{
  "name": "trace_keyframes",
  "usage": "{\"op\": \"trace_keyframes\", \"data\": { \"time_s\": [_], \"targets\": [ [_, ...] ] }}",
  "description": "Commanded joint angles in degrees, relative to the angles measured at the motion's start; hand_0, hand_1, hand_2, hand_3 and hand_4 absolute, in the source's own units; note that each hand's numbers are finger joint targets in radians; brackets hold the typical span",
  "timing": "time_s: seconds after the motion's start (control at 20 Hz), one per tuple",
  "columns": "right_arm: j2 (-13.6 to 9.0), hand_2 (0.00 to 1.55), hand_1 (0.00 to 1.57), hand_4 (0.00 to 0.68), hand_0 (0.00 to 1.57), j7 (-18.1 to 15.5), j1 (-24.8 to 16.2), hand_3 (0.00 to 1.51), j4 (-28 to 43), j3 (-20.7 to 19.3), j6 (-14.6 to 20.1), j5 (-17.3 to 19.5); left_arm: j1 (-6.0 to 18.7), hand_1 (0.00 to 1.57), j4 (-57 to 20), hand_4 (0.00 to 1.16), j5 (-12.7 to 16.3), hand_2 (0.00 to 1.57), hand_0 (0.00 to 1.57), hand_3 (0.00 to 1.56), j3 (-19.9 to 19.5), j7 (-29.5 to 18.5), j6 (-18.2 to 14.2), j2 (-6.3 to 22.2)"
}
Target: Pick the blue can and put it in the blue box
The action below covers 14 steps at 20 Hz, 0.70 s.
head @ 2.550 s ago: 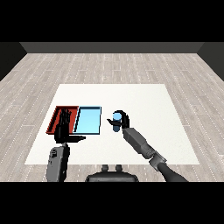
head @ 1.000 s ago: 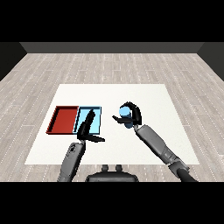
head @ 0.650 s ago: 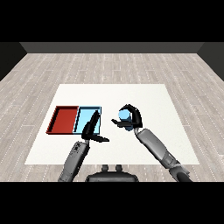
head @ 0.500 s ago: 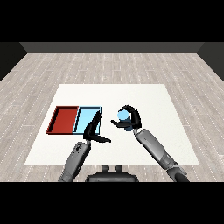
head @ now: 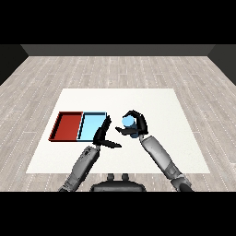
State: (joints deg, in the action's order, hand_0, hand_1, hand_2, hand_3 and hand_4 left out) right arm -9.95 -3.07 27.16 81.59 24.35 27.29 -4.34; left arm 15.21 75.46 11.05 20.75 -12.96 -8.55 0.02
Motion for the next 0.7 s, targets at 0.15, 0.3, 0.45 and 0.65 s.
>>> {"op": "trace_keyframes", "data": {
  "time_s": [0.15, 0.3, 0.45, 0.65],
  "targets": [
    [4.7, 1.46, 1.48, 0.605, 1.48, -1.0, -0.3, 1.40, -1.9, -4.7, -4.9, 3.9, -1.1, 0.00, -0.6, 0.00, 2.9, 0.00, 0.00, 0.00, 5.4, -1.0, -4.0, 0.0],
    [6.8, 1.46, 1.48, 0.613, 1.48, -1.2, -2.2, 1.39, -0.1, -4.3, -4.6, 5.1, 2.6, 0.00, -6.3, 0.00, 3.7, 0.00, 0.00, 0.00, 2.9, -1.6, -3.6, 0.0],
    [5.3, 1.46, 1.48, 0.606, 1.48, -0.9, -1.3, 1.39, 0.1, -6.3, -8.4, 5.6, 0.0, 0.00, -2.4, 0.00, 3.9, 0.00, 0.00, 0.00, 1.0, -0.2, -0.4, 0.0],
    [9.8, 1.46, 1.48, 0.609, 1.48, -0.5, -2.2, 1.39, 0.1, 0.0, -2.6, 9.0, 0.4, 0.00, -8.3, 0.00, 4.2, 0.00, 0.00, 0.00, 2.7, -6.3, -1.2, 0.0]
  ]
}}
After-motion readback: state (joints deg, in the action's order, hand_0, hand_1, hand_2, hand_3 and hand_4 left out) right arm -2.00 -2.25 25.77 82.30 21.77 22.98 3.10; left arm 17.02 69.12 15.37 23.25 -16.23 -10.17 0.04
